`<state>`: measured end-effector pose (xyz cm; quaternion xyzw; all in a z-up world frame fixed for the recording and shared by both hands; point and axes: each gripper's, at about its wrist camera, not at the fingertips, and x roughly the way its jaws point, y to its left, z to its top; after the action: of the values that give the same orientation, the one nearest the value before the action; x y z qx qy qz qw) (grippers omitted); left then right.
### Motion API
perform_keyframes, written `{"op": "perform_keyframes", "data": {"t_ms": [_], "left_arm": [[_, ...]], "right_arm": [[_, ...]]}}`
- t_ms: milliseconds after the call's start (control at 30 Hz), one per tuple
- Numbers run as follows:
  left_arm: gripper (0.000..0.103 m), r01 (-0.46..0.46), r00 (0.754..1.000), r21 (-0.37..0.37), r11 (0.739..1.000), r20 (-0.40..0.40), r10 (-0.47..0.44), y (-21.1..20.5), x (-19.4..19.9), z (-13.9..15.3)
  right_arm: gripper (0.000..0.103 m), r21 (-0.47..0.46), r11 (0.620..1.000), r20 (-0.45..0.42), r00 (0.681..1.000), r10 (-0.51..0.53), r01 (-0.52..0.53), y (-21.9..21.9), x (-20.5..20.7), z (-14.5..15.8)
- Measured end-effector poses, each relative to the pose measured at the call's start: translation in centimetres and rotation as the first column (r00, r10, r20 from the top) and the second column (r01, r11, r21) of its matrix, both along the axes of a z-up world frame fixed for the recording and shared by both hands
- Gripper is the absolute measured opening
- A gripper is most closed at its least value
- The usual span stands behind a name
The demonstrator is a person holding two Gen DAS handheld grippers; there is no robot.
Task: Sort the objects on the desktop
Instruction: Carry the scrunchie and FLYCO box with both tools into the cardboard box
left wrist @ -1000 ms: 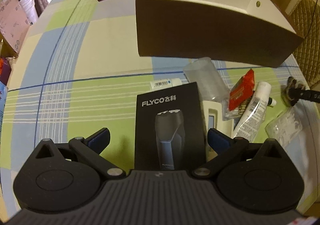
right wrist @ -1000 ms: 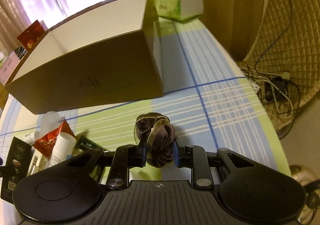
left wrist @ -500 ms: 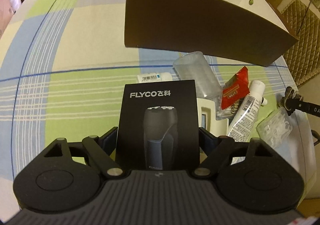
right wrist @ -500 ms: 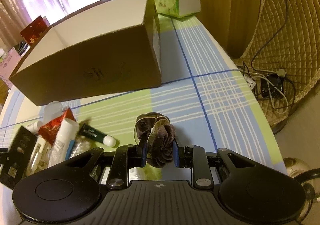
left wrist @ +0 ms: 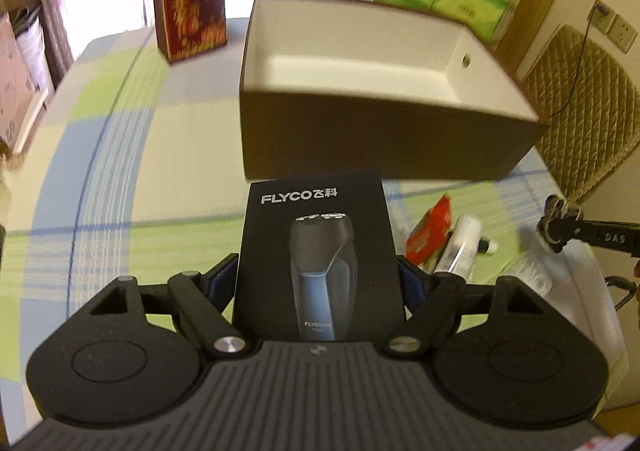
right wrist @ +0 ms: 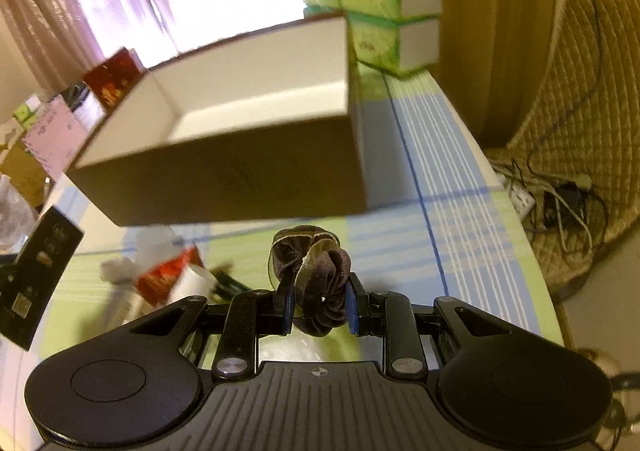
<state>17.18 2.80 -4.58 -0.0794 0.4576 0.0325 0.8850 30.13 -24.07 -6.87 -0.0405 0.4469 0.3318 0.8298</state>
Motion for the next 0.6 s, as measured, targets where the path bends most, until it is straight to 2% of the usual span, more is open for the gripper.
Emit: {"op": "perform_keyframes", "data": {"t_ms": [367, 600], "left_arm": [[0.076, 0.028, 0.988, 0.013, 1.0, 0.151, -0.029, -1.6, 4.7, 5.1], [0.076, 0.029, 0.98, 0.049, 0.998, 0.194, -0.038, -2.0, 9.7, 6.7]], "right_arm": [[0.022, 0.1, 0.99, 0.073, 0.993, 0.091, -0.098, 3.5, 1.7, 5.2], [0.022, 0.104, 0.984, 0.128, 0.983, 0.133, -0.146, 7.0, 4.5, 7.3]]}}
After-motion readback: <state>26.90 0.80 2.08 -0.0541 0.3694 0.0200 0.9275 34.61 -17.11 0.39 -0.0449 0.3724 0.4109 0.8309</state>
